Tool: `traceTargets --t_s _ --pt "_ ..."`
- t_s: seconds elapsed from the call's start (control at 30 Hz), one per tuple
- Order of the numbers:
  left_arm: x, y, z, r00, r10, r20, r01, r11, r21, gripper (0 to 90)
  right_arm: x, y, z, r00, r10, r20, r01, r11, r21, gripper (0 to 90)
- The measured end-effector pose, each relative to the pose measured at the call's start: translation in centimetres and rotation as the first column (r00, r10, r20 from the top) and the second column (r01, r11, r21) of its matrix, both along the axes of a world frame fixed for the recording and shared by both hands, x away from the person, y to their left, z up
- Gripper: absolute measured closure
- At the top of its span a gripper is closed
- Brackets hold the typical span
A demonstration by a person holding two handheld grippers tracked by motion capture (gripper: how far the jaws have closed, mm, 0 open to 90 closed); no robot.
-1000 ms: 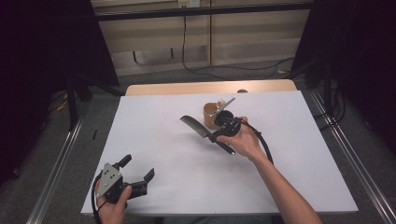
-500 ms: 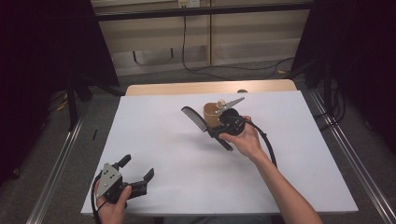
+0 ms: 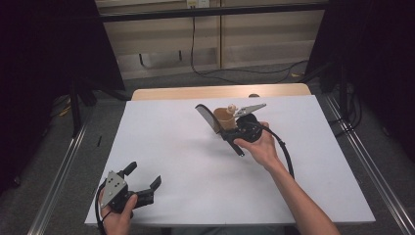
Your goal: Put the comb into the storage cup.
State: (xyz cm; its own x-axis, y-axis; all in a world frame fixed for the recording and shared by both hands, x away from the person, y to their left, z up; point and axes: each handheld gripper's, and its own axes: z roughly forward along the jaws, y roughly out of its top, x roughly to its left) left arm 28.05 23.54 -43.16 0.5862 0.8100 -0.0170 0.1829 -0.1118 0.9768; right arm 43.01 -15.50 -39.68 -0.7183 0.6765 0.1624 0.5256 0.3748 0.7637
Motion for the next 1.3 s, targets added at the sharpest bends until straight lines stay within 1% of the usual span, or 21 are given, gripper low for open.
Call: traceTargets --t_s 0.07,0.23,0.4,0.47,0.63,0.67,0.8,0.93,1.03,1.13,1.23,1.3 --pt "0.0 0.0 0.0 1.0 0.001 0.001 -0.001 1.0 0.001 4.5 -0.1 -0.2 0.2 0.9998 -0.003 0.018 0.003 0.9998 0.019 73.0" --pt "0.0 0.0 0.0 1.0 0.007 0.001 -0.007 1.0 -0.001 4.5 -0.3 -0.2 0.6 0.9985 -0.005 0.055 0.003 0.9991 0.043 73.0" --pt "0.1 0.0 -0.1 1.0 0.002 -0.004 -0.002 1.0 -0.008 4.5 -0.3 -0.3 0.7 0.9969 -0.008 0.078 0.001 0.9966 0.083 73.0" --pt "0.1 0.0 0.0 1.0 0.006 0.001 -0.006 0.9999 -0.008 4.5 -0.3 -0.3 0.8 0.9957 -0.01 0.092 0.002 0.9964 0.084 73.0" --pt "0.0 0.0 0.0 1.0 0.005 0.005 -0.005 1.0 -0.007 4.5 -0.3 -0.4 1.0 0.9933 -0.016 0.114 0.002 0.9927 0.121 72.9" --pt "0.0 0.0 0.0 1.0 0.005 0.005 -0.005 0.9999 -0.014 4.5 -0.3 -0.5 1.1 0.9924 -0.019 0.122 0.003 0.9921 0.125 72.9" --pt "0.0 0.0 0.0 1.0 0.009 0.003 -0.008 0.9998 -0.017 4.5 -0.4 -0.7 1.5 0.987 -0.033 0.158 0.007 0.9869 0.161 72.9" --pt "0.1 0.0 0.0 1.0 0.009 0.001 -0.009 0.9999 -0.013 4.5 -0.3 -0.9 1.6 0.9842 -0.042 0.172 0.011 0.9843 0.176 72.9" --pt "0.2 -0.2 0.0 1.0 0.005 0.004 -0.005 0.9999 -0.016 4.5 -0.2 -1.0 1.7 0.9801 -0.052 0.192 0.014 0.9808 0.194 72.9" --pt "0.3 -0.3 0.0 1.0 0.002 -0.001 -0.002 0.9996 -0.028 4.5 -0.1 -1.1 1.8 0.9751 -0.065 0.212 0.02 0.9773 0.211 72.9" --pt "0.4 -0.3 -0.1 1.0 -0.005 -0.004 0.004 0.9998 -0.019 4.5 0.0 -1.1 2.1 0.9689 -0.08 0.234 0.025 0.973 0.229 72.9" --pt "0.4 -0.3 0.0 1.0 -0.003 -0.001 0.003 0.9997 -0.023 4.5 0.1 -1.1 2.2 0.9642 -0.089 0.25 0.027 0.97 0.242 72.9"
